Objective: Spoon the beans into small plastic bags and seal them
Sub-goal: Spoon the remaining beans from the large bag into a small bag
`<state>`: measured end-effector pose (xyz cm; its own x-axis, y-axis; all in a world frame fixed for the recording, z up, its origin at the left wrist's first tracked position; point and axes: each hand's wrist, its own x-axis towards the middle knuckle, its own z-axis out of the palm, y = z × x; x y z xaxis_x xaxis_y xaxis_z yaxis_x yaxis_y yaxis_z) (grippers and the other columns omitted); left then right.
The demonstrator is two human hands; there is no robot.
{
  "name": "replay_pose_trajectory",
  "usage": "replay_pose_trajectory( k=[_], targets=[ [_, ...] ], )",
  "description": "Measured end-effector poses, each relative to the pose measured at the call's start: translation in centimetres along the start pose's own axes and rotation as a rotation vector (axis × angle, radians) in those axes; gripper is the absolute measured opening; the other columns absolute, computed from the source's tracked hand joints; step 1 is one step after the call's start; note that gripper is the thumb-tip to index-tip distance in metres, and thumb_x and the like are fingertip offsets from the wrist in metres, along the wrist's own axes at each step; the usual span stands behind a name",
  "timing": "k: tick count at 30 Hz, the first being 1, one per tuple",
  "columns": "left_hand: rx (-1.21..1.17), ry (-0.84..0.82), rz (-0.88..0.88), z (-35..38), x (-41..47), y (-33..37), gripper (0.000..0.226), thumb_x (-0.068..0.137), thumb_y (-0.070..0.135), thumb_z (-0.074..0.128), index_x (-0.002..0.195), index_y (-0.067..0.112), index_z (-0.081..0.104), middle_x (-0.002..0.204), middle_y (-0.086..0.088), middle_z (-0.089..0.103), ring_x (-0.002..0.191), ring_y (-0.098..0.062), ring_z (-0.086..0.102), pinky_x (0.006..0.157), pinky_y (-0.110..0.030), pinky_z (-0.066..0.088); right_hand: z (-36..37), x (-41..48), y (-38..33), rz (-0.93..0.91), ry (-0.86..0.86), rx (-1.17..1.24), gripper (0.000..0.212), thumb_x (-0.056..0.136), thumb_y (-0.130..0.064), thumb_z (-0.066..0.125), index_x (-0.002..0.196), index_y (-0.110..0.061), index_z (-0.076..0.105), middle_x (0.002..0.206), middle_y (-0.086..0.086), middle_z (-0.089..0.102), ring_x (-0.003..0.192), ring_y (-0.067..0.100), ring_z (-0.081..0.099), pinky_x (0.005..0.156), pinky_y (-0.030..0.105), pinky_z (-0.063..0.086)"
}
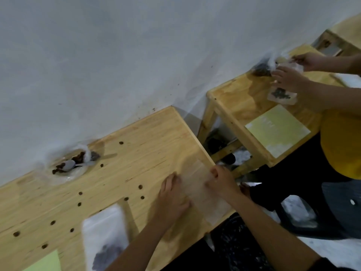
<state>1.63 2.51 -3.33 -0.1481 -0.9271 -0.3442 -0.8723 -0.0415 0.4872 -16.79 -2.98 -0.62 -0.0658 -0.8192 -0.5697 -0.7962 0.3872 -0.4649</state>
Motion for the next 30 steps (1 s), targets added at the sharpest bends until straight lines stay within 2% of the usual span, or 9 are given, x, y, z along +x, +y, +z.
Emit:
replay_pose_trajectory(
  k=[4, 6, 9, 12, 16, 18, 20, 24, 30],
  targets=[
    [0.009, 0.014, 0.003, 0.0, -0.1, 0.1, 0.089, 0.078, 0.049, 0.065, 0.147, 0.018, 0.017, 0.153, 0.002, 0.011, 0.141, -0.017, 0.012, 0.113, -0.028, 0.02, 0.3, -0.2, 0.0, -0.008, -0.015, 0.117, 0.011, 0.085, -0.016, 0.061, 0.086, -0.014, 0.05, 0.087, 0.004, 0.05, 0.073, 0.015, 0.046, 0.058, 0.024, 0.035],
    [-0.016, 0.009, 0.006, -0.1, -0.2, 0.1, 0.091, 0.078, 0.047, 0.067, 0.147, 0.017, 0.016, 0.153, 0.002, 0.011, 0.141, -0.016, 0.012, 0.114, -0.029, 0.02, 0.4, -0.5, -0.3, -0.021, -0.049, 0.16, 0.003, 0.089, -0.01, 0.047, 0.087, -0.011, 0.049, 0.089, 0.012, 0.054, 0.073, 0.02, 0.048, 0.058, 0.026, 0.035],
    [-0.142, -0.038, -0.008, -1.1, -0.1, 0.1, 0.09, 0.079, 0.042, 0.068, 0.148, 0.014, 0.016, 0.152, 0.001, 0.016, 0.14, -0.016, 0.014, 0.114, -0.029, 0.022, -0.1, -1.1, -1.1, -0.078, -0.067, 0.202, 0.018, 0.095, -0.014, 0.037, 0.097, -0.016, 0.054, 0.097, 0.017, 0.06, 0.081, 0.031, 0.058, 0.062, 0.03, 0.041],
    [-0.334, -0.027, -0.026, -3.7, 0.2, 0.2, 0.08, 0.085, 0.038, 0.065, 0.148, 0.014, 0.021, 0.147, -0.001, 0.027, 0.136, -0.018, 0.024, 0.109, -0.024, 0.025, -0.9, -1.6, -2.7, -0.148, -0.065, 0.22, 0.017, 0.096, -0.016, 0.041, 0.094, -0.025, 0.056, 0.092, 0.015, 0.063, 0.084, 0.033, 0.061, 0.064, 0.033, 0.045],
    [-0.587, 0.029, 0.057, -8.5, -0.7, -0.5, 0.041, 0.092, 0.031, 0.058, 0.131, 0.024, 0.047, 0.119, 0.009, 0.057, 0.109, -0.01, 0.055, 0.084, -0.011, 0.042, -1.6, -2.7, -6.4, -0.351, -0.018, 0.089, 0.022, 0.093, -0.023, 0.052, 0.087, -0.002, 0.058, 0.077, 0.015, 0.057, 0.071, 0.024, 0.052, 0.063, 0.029, 0.038],
    [-0.694, 0.053, 0.039, -10.8, -1.6, -1.5, 0.023, 0.093, 0.019, 0.057, 0.114, 0.03, 0.056, 0.099, 0.007, 0.066, 0.092, -0.014, 0.064, 0.078, -0.022, 0.051, -1.6, -3.5, -8.6, -0.451, 0.056, 0.018, 0.026, 0.09, -0.022, 0.058, 0.084, 0.002, 0.06, 0.078, 0.016, 0.059, 0.073, 0.023, 0.053, 0.065, 0.027, 0.035],
    [-0.778, 0.091, 0.004, -12.7, -2.7, -2.7, 0.028, 0.093, 0.006, 0.053, 0.103, 0.031, 0.06, 0.091, -0.002, 0.071, 0.089, -0.026, 0.068, 0.08, -0.037, 0.053, -1.0, -3.9, -10.8, -0.582, 0.141, 0.053, 0.017, 0.085, -0.014, 0.066, 0.084, 0.002, 0.065, 0.081, 0.015, 0.063, 0.076, 0.025, 0.059, 0.065, 0.017, 0.039],
    [-0.914, 0.181, -0.036, -16.0, -6.3, -5.2, 0.025, 0.094, 0.003, 0.052, 0.104, 0.024, 0.06, 0.097, -0.018, 0.071, 0.093, -0.033, 0.068, 0.08, -0.038, 0.05, 1.4, -5.3, -15.6, -0.61, 0.189, 0.136, 0.016, 0.078, -0.015, 0.073, 0.091, -0.009, 0.065, 0.091, -0.002, 0.054, 0.08, 0.01, 0.053, 0.07, 0.007, 0.038],
    [-1.051, 0.342, -0.018, -20.4, -12.1, -8.9, 0.031, 0.094, 0.001, 0.05, 0.112, 0.025, 0.059, 0.105, 0.004, 0.069, 0.099, -0.019, 0.066, 0.084, -0.036, 0.055, 5.5, -9.3, -23.0, -0.771, 0.163, 0.349, 0.017, 0.075, -0.012, 0.076, 0.079, -0.018, 0.061, 0.085, -0.005, 0.058, 0.075, 0.005, 0.056, 0.066, 0.006, 0.044]
  ],
)
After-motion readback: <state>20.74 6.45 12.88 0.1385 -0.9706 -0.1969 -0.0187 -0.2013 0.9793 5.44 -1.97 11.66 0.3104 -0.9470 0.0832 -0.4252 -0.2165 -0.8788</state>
